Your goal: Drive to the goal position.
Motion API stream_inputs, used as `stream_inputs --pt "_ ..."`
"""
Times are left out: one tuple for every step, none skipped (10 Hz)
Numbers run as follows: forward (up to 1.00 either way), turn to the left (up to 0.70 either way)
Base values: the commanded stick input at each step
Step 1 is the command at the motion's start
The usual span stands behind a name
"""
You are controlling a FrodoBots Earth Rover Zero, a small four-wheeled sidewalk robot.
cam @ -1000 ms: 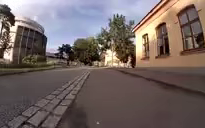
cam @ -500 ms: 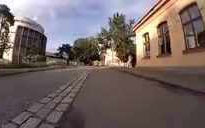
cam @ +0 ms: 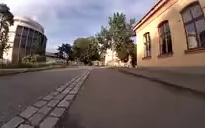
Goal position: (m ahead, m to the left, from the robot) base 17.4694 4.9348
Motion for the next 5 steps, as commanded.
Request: stream_inputs --pt "0.45 0.00" --pt "0.45 0.00" --pt "0.45 0.00" --pt "0.45 0.00" --pt "0.45 0.00"
